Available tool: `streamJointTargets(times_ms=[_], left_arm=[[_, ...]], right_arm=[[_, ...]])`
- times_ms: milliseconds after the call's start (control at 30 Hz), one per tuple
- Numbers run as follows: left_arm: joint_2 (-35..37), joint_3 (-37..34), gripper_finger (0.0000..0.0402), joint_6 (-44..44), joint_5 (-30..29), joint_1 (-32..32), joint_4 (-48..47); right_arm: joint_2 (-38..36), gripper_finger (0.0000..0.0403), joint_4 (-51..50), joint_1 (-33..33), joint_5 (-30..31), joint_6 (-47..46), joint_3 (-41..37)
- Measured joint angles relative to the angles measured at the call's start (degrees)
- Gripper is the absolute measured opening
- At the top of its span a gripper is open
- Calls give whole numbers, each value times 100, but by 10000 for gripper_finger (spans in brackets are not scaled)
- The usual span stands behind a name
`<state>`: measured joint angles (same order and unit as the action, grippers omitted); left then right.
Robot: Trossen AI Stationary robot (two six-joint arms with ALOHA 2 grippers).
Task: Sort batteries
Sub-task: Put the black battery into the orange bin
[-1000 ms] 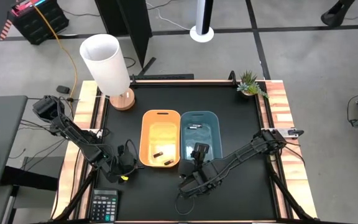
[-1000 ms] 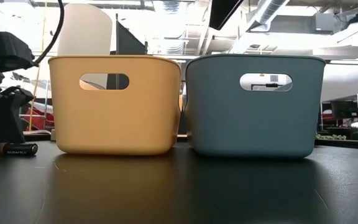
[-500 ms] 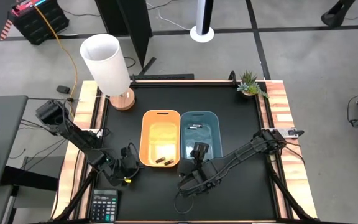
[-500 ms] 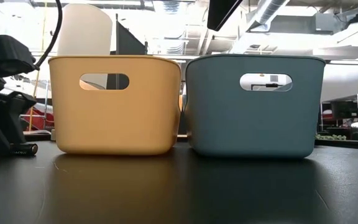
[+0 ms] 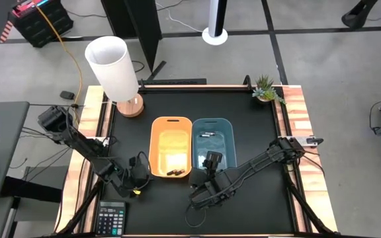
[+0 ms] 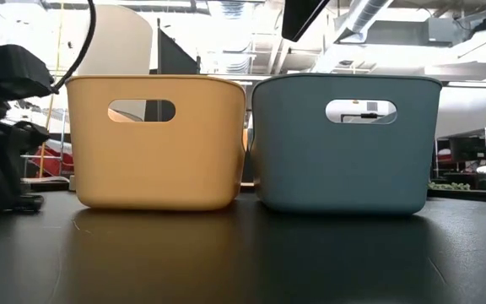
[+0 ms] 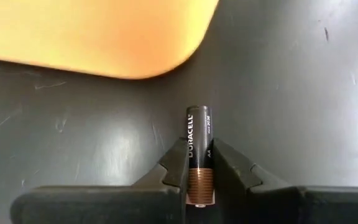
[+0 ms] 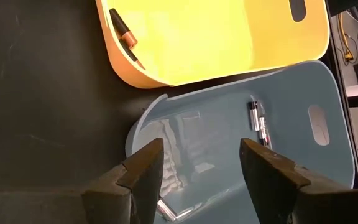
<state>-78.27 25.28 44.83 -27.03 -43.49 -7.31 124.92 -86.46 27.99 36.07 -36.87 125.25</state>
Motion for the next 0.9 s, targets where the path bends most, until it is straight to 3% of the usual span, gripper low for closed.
streamJointTargets(times_ms=[267,567,733,900], left_arm=[[617,724,43,193,232,-117,-1925],[1295,1664,43,-244,-19,-223,-3023],[1518,2211,43,-764,-78,-218,-3369],[1591,2576,43,-1607,-480,82,-3120]], right_arm=[[0,226,-3,0,0,-17,0],[0,226,-3,0,0,-14,0],[0,226,-8,23,0,-12,0],[0,226,-8,47,-2,-9,0]])
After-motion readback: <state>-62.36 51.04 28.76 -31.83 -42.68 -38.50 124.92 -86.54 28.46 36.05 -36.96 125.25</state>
